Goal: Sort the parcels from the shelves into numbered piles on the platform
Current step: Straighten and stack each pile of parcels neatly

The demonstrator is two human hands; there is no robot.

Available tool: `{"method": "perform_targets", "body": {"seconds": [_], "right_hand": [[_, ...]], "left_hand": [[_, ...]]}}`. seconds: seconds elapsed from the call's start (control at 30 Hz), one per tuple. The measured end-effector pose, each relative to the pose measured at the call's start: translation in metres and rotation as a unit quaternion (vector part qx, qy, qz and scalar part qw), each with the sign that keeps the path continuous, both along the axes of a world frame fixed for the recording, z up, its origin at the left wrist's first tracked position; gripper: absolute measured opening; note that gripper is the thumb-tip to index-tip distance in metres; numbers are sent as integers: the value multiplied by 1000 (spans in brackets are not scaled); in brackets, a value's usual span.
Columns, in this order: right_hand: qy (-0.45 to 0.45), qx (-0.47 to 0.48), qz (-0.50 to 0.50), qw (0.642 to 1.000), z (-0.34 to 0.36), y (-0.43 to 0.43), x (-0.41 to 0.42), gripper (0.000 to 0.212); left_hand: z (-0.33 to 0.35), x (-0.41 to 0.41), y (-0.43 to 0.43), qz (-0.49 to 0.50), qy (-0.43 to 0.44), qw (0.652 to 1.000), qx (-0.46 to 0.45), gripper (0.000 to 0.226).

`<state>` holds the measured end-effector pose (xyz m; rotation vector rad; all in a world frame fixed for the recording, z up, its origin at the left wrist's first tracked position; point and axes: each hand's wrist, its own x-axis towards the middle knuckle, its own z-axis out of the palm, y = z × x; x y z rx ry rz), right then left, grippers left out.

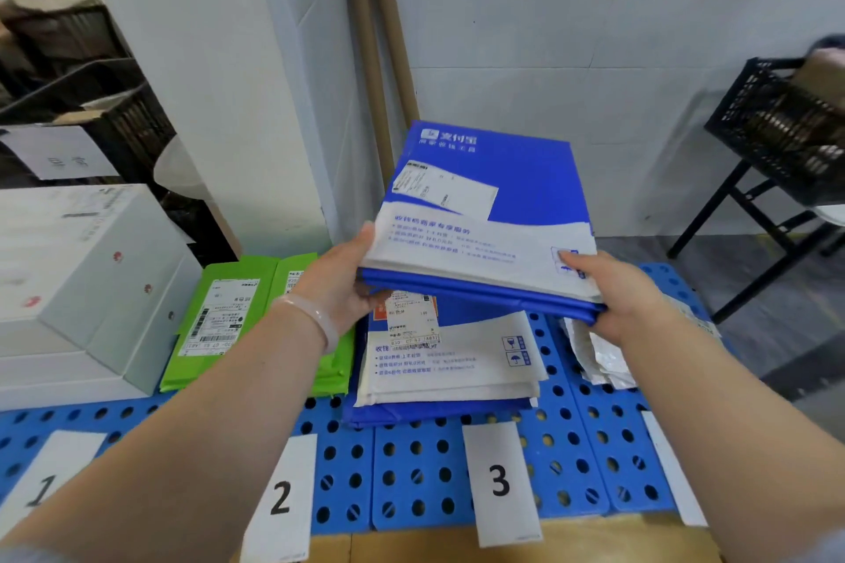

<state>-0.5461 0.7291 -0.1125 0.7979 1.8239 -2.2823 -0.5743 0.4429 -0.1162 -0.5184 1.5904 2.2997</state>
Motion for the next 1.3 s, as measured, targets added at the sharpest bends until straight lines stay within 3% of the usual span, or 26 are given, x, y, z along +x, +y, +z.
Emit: {"method": "perform_targets", "body": {"seconds": [0.07, 0.13, 0.23, 0.3, 0.47, 0.6, 0.8, 0.97, 1.03, 1.17, 1.3], "right_hand": [[20, -6, -19, 1000, 8, 9, -1, 6], [28, -15, -41, 999, 11, 18, 1, 6], [29, -15, -58, 998, 3, 30, 5, 13], [18, -2, -54, 998, -5, 35, 9, 16], [-19, 16, -6, 1000, -27, 31, 19, 15], [-47, 31, 30, 998, -44, 26, 21, 20], [-87, 67, 80, 991, -63, 11, 13, 25], [-120, 76, 125, 982, -79, 0, 8, 19], [-127, 95, 140, 977, -84, -3, 4, 17], [-136, 177, 196, 955, -92, -9, -6, 20], [-124, 315, 225, 914, -90, -16, -9, 19]], "left_hand": [[-4, 2, -1, -5, -8, 999, -32, 26], [-19, 11, -3, -42, -31, 990, -131, 20], [-59, 24, -7, -162, -36, 917, -362, 24], [-79, 34, -3, -193, -49, 886, -419, 45], [-99, 43, 6, -127, -75, 907, -394, 50], [-98, 36, 1, -110, -83, 911, -388, 41], [-116, 26, -9, -73, -97, 947, -296, 12], [-112, 27, -11, -21, -122, 964, -234, 39], [-107, 28, -8, -28, -125, 954, -270, 44], [-95, 30, 0, -86, -85, 930, -348, 30], [-98, 31, 1, -96, -64, 916, -383, 31]]}}
